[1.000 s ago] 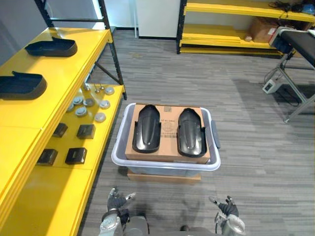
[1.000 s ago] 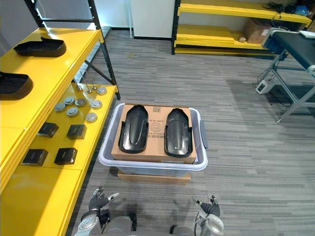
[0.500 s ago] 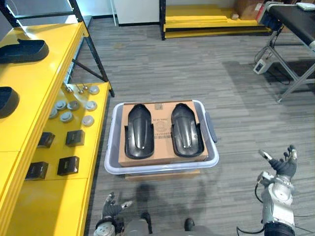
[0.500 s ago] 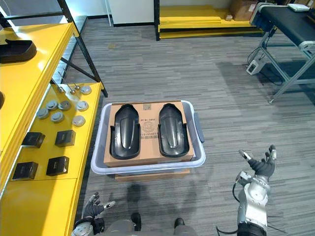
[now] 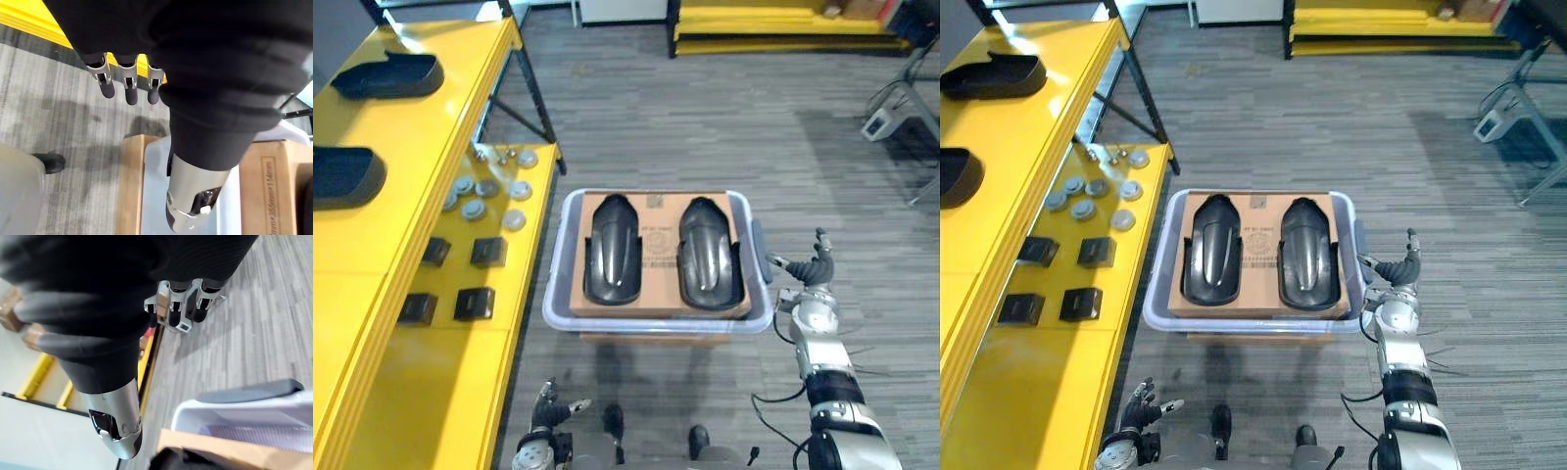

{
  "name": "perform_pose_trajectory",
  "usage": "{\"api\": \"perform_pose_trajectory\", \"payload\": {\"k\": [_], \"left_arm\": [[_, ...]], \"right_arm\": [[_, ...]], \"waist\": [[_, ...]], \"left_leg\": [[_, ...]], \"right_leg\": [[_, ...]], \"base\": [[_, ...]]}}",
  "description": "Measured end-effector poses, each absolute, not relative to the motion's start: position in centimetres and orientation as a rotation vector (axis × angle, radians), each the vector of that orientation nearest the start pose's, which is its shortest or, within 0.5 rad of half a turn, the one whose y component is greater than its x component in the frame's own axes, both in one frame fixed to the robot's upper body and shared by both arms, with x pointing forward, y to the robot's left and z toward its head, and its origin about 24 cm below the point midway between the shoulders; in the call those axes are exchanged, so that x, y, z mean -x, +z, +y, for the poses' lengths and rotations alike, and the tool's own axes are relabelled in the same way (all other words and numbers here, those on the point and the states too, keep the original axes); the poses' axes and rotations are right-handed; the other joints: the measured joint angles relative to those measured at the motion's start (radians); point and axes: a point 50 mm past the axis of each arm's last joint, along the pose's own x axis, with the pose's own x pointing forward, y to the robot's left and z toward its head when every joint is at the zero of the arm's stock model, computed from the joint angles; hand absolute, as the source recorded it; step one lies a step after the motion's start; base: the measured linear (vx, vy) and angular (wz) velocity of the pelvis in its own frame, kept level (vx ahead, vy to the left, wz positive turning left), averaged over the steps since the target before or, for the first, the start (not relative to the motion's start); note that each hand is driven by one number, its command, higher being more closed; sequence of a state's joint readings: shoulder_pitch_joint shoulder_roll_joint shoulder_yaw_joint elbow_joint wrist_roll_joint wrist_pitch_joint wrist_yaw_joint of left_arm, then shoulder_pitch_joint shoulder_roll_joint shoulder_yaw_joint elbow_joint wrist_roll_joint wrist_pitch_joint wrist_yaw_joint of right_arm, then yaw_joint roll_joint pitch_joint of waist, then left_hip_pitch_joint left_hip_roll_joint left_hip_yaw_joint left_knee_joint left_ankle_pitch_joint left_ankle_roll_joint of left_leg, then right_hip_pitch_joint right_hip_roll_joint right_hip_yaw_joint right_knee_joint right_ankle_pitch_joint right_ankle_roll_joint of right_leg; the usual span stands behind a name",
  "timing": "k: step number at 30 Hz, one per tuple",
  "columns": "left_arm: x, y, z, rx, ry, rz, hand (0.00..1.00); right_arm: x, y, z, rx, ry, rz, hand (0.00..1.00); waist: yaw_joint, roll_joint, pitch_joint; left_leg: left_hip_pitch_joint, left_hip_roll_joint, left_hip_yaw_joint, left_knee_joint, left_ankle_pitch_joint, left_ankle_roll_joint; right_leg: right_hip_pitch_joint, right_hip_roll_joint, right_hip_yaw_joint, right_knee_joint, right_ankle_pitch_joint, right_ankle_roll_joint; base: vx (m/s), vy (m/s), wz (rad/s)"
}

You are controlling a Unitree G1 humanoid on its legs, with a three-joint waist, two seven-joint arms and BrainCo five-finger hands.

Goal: Walk over and take plastic housings, then place them on the shelf

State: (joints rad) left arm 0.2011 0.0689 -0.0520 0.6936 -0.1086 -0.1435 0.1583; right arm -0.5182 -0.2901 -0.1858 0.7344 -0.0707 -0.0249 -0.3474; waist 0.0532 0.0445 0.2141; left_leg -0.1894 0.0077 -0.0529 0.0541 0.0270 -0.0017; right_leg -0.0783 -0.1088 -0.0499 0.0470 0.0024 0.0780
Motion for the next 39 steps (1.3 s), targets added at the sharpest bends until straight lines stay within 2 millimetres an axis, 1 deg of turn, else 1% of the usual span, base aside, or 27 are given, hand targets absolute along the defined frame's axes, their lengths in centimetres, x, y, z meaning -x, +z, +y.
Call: {"api": "perform_pose_trajectory", "payload": {"k": [1, 2, 3, 4, 5, 6, 8, 12, 15, 16, 17, 20, 23, 28, 37, 39], "left_arm": [[-13.0, -12.5, 17.7, -0.023, 0.212, 0.745, 0.00], [-13.1, -12.5, 17.5, -0.026, 0.208, 0.743, 0.00], [-13.3, -12.3, 17.5, -0.026, 0.215, 0.729, 0.00], [-13.5, -12.2, 17.5, -0.022, 0.219, 0.721, 0.00], [-13.7, -12.1, 17.5, -0.021, 0.222, 0.707, 0.00], [-13.9, -12.0, 17.5, -0.021, 0.221, 0.697, 0.00], [-14.3, -11.8, 17.3, -0.021, 0.220, 0.687, 0.00], [-14.5, -11.7, 17.3, -0.010, 0.242, 0.681, 0.00], [-14.7, -11.6, 17.3, -0.015, 0.253, 0.676, 0.00], [-15.0, -11.5, 17.2, -0.014, 0.247, 0.667, 0.00], [-15.1, -11.5, 17.2, -0.012, 0.245, 0.664, 0.00], [-16.0, -11.1, 17.0, -0.013, 0.228, 0.641, 0.00], [-16.0, -11.1, 17.0, -0.013, 0.229, 0.638, 0.00], [-16.1, -11.0, 17.1, 0.001, 0.247, 0.629, 0.00], [-16.2, -10.9, 17.0, -0.004, 0.244, 0.623, 0.00], [-16.4, -10.8, 17.0, -0.003, 0.242, 0.618, 0.00]], "right_arm": [[-34.0, 5.4, -25.7, 0.277, -0.520, 0.140, 0.00], [-34.2, 5.4, -25.7, 0.277, -0.520, 0.148, 0.00], [-34.7, 5.6, -25.5, 0.272, -0.516, 0.159, 0.00], [-34.9, 5.7, -25.4, 0.270, -0.515, 0.163, 0.00], [-35.3, 6.0, -25.2, 0.267, -0.513, 0.165, 0.00], [-35.7, 6.3, -25.1, 0.263, -0.514, 0.166, 0.00], [-35.8, 6.2, -25.4, 0.266, -0.527, 0.189, 0.00], [-35.5, 5.2, -25.9, 0.250, -0.562, 0.264, 0.00], [-36.0, 5.8, -26.4, 0.199, -0.609, 0.282, 0.00], [-36.2, 6.3, -26.7, 0.177, -0.632, 0.279, 1.00], [-36.3, 6.4, -26.7, 0.174, -0.637, 0.279, 1.00], [-36.7, 7.8, -27.4, 0.139, -0.669, 0.253, 1.00], [-36.6, 8.4, -28.3, 0.112, -0.726, 0.238, 1.00], [-36.6, 9.1, -29.1, 0.108, -0.745, 0.220, 1.00], [-36.4, 9.0, -29.0, 0.112, -0.737, 0.202, 1.00], [-36.1, 9.7, -29.1, 0.118, -0.735, 0.133, 1.00]], "waist": [[0.012, 0.000, 0.003], [0.018, 0.000, 0.005], [0.018, 0.000, 0.021], [0.019, 0.000, 0.028], [0.019, -0.001, 0.041], [0.018, 0.004, 0.056], [0.018, 0.010, 0.067], [0.017, 0.011, 0.084], [0.017, 0.012, 0.095], [0.017, 0.013, 0.104], [0.017, 0.013, 0.107], [0.018, 0.010, 0.133], [0.016, 0.008, 0.137], [0.014, 0.007, 0.145], [0.013, 0.004, 0.149], [0.014, 0.004, 0.149]], "left_leg": [[-0.018, -0.009, -0.012, -0.025, 0.028, 0.000], [-0.024, -0.012, -0.015, -0.033, 0.037, 0.002], [-0.024, -0.016, -0.026, -0.054, 0.059, 0.000], [-0.026, -0.018, -0.031, -0.061, 0.066, 0.000], [-0.027, -0.019, -0.035, -0.085, 0.082, -0.008], [-0.028, -0.019, -0.040, -0.108, 0.101, -0.016], [-0.038, -0.017, -0.052, -0.140, 0.123, -0.021], [-0.057, -0.020, -0.069, -0.148, 0.132, -0.026], [-0.069, -0.021, -0.075, -0.148, 0.146, -0.031], [-0.073, -0.022, -0.079, -0.148, 0.152, -0.029], [-0.073, -0.022, -0.080, -0.148, 0.154, -0.028], [-0.079, -0.024, -0.085, -0.147, 0.167, -0.013], [-0.079, -0.026, -0.085, -0.147, 0.169, -0.010], [-0.074, -0.025, -0.083, -0.148, 0.169, -0.010], [-0.049, -0.014, -0.077, -0.151, 0.165, -0.015], [-0.047, -0.013, -0.074, -0.151, 0.164, -0.016]], "right_leg": [[-0.024, -0.006, -0.008, 0.000, 0.002, 0.003], [-0.032, -0.009, -0.008, 0.000, 0.002, 0.003], [-0.035, -0.012, -0.012, -0.001, 0.002, 0.003], [-0.038, -0.014, -0.013, -0.001, 0.002, 0.004], [-0.049, -0.015, -0.015, 0.000, 0.002, 0.005], [-0.059, -0.015, -0.017, -0.001, 0.007, 0.014], [-0.081, -0.014, -0.023, 0.000, 0.008, 0.015], [-0.097, -0.009, -0.021, -0.002, 0.007, 0.017], [-0.101, -0.008, -0.019, -0.016, 0.008, 0.016], [-0.102, -0.007, -0.020, -0.016, 0.010, 0.014], [-0.102, -0.007, -0.020, -0.016, 0.011, 0.013], [-0.103, -0.006, -0.018, -0.017, 0.025, 0.021], [-0.104, -0.006, -0.010, -0.019, 0.026, 0.021], [-0.103, 0.001, -0.005, -0.024, 0.027, 0.019], [-0.084, 0.004, 0.004, -0.021, 0.026, 0.008], [-0.082, 0.004, 0.006, -0.020, 0.026, 0.008]], "base": [[-0.17, 0.020, 0.19], [-0.20, 0.023, 0.25], [-0.17, 0.019, 0.19], [-0.18, 0.017, 0.19], [-0.20, 0.011, 0.12], [-0.16, 0.008, 0.08], [-0.20, 0.007, 0.11], [-0.11, 0.001, 0.10], [-0.01, -0.005, 0.03], [0.02, -0.021, 0.06], [0.04, -0.025, 0.12], [0.08, -0.033, 0.09], [0.11, -0.047, -0.04], [0.05, -0.044, -0.07], [-0.03, -0.025, -0.03], [-0.03, -0.013, 0.01]]}}
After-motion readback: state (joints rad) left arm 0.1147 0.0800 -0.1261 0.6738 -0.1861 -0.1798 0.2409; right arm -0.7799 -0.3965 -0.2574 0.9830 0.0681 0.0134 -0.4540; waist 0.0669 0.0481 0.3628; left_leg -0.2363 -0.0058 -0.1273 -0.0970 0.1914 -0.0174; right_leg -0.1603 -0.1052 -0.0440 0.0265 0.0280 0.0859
